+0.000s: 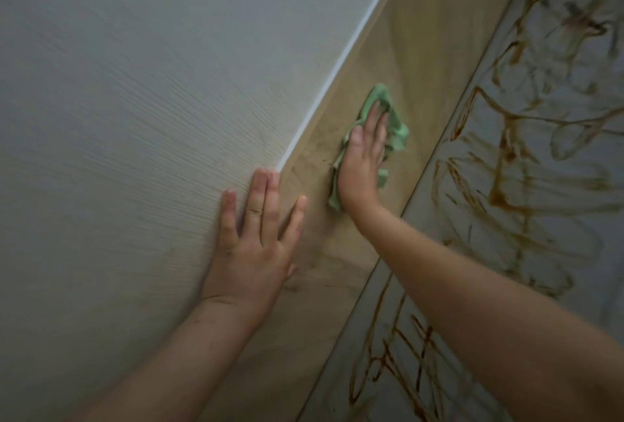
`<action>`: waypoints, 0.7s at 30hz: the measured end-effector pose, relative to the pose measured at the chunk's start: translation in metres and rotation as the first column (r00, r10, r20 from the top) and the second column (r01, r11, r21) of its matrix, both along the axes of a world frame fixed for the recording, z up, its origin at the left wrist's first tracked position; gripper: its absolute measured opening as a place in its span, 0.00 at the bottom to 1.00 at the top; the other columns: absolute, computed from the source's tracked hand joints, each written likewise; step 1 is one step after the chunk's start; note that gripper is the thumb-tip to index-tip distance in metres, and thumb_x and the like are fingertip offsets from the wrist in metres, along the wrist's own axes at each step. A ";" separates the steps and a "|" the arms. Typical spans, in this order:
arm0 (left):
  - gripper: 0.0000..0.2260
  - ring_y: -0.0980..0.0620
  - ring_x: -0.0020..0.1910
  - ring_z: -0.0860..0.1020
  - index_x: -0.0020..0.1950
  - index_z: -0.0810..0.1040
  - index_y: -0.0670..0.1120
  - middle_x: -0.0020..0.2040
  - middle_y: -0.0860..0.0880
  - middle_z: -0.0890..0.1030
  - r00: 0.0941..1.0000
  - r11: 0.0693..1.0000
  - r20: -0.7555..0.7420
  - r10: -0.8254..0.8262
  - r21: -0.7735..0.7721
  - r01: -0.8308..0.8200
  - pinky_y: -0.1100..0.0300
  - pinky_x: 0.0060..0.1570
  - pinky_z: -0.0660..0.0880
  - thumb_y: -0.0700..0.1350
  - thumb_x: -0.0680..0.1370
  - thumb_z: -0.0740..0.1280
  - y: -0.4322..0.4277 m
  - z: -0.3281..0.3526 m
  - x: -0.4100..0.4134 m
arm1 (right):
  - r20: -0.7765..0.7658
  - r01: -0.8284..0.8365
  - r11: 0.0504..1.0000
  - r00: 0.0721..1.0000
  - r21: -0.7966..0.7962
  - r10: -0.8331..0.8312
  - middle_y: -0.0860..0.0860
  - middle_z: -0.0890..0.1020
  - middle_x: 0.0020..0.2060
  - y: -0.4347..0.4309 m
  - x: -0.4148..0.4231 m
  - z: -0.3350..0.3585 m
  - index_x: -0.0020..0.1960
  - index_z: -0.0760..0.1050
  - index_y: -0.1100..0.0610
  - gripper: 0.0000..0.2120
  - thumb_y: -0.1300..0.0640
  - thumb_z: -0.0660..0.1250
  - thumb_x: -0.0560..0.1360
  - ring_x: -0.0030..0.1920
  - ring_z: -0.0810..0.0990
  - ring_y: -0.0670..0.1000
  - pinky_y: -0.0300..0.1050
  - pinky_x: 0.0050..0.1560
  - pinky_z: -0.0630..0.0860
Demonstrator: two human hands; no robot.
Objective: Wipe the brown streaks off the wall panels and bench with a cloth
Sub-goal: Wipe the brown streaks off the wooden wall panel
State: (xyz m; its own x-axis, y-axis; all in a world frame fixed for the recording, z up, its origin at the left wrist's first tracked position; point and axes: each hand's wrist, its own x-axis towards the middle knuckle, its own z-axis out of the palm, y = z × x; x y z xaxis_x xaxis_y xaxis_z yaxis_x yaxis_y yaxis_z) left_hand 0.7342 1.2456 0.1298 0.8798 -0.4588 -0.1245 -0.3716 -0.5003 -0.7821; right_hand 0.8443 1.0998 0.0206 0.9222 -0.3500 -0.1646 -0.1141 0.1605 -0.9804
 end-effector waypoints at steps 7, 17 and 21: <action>0.40 0.34 0.79 0.60 0.81 0.63 0.45 0.78 0.35 0.64 0.996 0.998 -0.072 -0.059 -0.005 0.058 0.31 0.77 0.48 0.51 0.72 0.73 -0.038 0.032 0.011 | -0.061 -0.271 0.962 0.961 -0.013 0.270 0.41 0.38 0.83 -0.005 -0.041 -0.023 0.75 0.37 0.27 0.25 0.41 0.49 0.87 0.83 0.39 0.50 0.54 0.81 0.42; 0.30 0.40 0.82 0.34 0.84 0.40 0.51 0.85 0.47 0.41 0.980 0.932 0.048 -0.194 0.320 0.169 0.35 0.75 0.30 0.60 0.83 0.32 -0.138 0.083 0.170 | 0.057 -0.262 0.963 0.962 -0.065 0.266 0.34 0.36 0.80 -0.009 -0.042 -0.035 0.74 0.38 0.21 0.27 0.41 0.51 0.86 0.82 0.36 0.44 0.49 0.81 0.41; 0.31 0.38 0.82 0.37 0.85 0.43 0.51 0.85 0.46 0.44 0.973 0.931 0.019 -0.231 0.294 0.216 0.34 0.76 0.34 0.60 0.83 0.32 -0.135 0.082 0.169 | 0.238 -0.081 0.989 0.965 -0.125 0.109 0.32 0.39 0.80 -0.001 -0.021 -0.010 0.76 0.44 0.22 0.26 0.40 0.51 0.85 0.82 0.35 0.44 0.44 0.80 0.37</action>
